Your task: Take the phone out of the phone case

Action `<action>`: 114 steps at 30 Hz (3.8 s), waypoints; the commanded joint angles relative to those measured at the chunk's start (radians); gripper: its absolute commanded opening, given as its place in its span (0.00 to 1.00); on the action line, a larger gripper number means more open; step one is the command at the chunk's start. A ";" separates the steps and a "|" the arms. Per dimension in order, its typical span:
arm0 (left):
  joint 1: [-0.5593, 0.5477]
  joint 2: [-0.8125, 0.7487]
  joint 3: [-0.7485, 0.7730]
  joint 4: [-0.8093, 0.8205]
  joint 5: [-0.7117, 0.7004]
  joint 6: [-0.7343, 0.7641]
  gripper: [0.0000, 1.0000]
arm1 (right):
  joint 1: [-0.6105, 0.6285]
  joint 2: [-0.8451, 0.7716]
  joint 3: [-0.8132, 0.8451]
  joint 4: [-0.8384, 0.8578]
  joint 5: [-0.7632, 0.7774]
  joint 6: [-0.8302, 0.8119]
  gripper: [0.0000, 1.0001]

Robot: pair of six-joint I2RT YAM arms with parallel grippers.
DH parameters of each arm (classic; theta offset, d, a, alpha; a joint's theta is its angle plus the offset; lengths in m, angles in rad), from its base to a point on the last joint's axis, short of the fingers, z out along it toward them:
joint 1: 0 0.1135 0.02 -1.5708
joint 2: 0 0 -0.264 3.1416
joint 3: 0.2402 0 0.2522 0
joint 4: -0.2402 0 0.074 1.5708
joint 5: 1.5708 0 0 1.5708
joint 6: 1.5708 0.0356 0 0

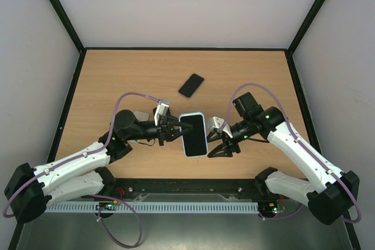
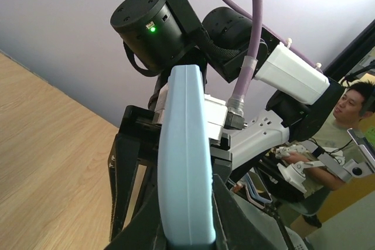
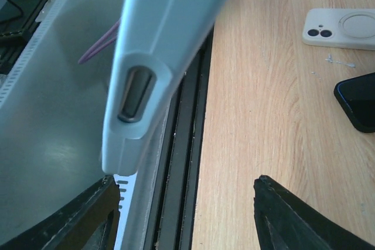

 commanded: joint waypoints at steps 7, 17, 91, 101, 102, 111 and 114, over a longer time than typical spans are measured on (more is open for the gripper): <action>0.005 -0.009 -0.003 0.079 0.034 0.041 0.02 | 0.005 -0.057 -0.005 0.042 -0.043 0.090 0.59; 0.004 0.015 0.031 0.044 0.106 0.052 0.03 | 0.005 -0.043 0.005 0.097 0.120 0.077 0.46; -0.403 0.382 0.220 -0.345 -1.162 0.527 0.54 | -0.172 -0.078 -0.255 0.518 0.621 1.366 0.02; -0.560 0.685 0.341 -0.250 -1.374 0.760 0.48 | -0.182 0.040 -0.251 0.529 0.611 1.368 0.02; -0.561 0.710 0.351 -0.235 -1.378 0.773 0.48 | -0.182 0.042 -0.252 0.530 0.611 1.369 0.02; -0.569 0.860 0.438 -0.246 -1.518 0.839 0.37 | -0.182 0.042 -0.261 0.526 0.595 1.361 0.02; -0.572 0.858 0.425 -0.225 -1.523 0.847 0.36 | -0.181 0.032 -0.268 0.532 0.592 1.361 0.02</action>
